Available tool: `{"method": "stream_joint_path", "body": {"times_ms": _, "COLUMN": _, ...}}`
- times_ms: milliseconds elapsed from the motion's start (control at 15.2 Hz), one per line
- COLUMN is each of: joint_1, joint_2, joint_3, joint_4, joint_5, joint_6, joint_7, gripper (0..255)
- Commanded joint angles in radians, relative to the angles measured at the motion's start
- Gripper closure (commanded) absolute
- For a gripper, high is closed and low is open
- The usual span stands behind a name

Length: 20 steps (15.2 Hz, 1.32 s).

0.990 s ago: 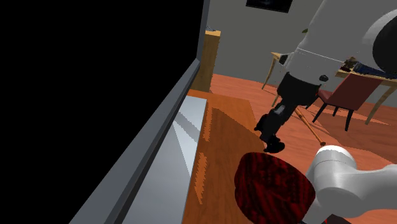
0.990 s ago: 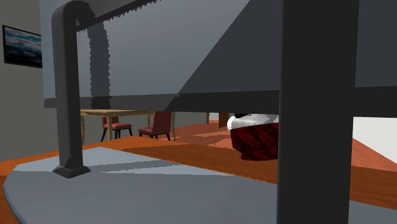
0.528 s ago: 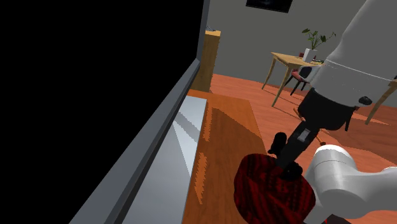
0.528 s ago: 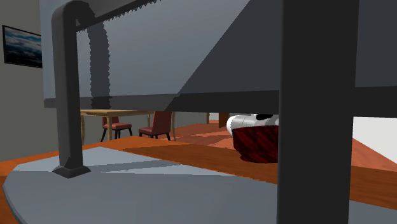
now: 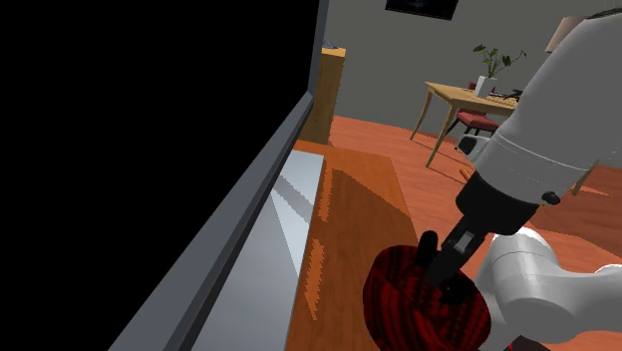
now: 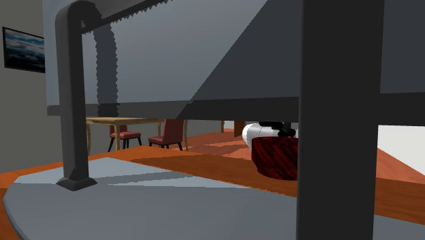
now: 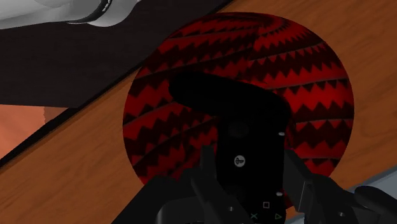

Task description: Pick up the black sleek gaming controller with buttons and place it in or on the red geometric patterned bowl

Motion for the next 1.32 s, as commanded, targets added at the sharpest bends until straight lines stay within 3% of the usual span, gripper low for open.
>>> {"method": "stream_joint_path", "body": {"times_ms": 0, "joint_1": 0.006, "joint_2": -0.012, "joint_3": 0.011, "joint_4": -0.031, "joint_5": 0.011, "joint_6": 0.019, "joint_7": -0.002, "gripper": 255}}
{"method": "stream_joint_path", "body": {"times_ms": 594, "joint_1": 0.011, "joint_2": -0.022, "joint_3": 0.019, "joint_4": -0.055, "joint_5": 0.019, "joint_6": 0.032, "joint_7": -0.002, "gripper": 255}}
{"method": "stream_joint_path", "body": {"times_ms": 660, "joint_1": 0.011, "joint_2": -0.022, "joint_3": 0.019, "joint_4": -0.055, "joint_5": 0.019, "joint_6": 0.032, "joint_7": -0.002, "gripper": 0}}
{"method": "stream_joint_path", "body": {"times_ms": 990, "joint_1": 0.011, "joint_2": -0.022, "joint_3": 0.019, "joint_4": -0.055, "joint_5": 0.019, "joint_6": 0.032, "joint_7": -0.002, "gripper": 0}}
{"method": "stream_joint_path", "body": {"times_ms": 1254, "joint_1": -0.012, "joint_2": 0.029, "joint_3": -0.030, "joint_4": 0.087, "joint_5": -0.028, "joint_6": -0.059, "joint_7": 0.005, "gripper": 0}}
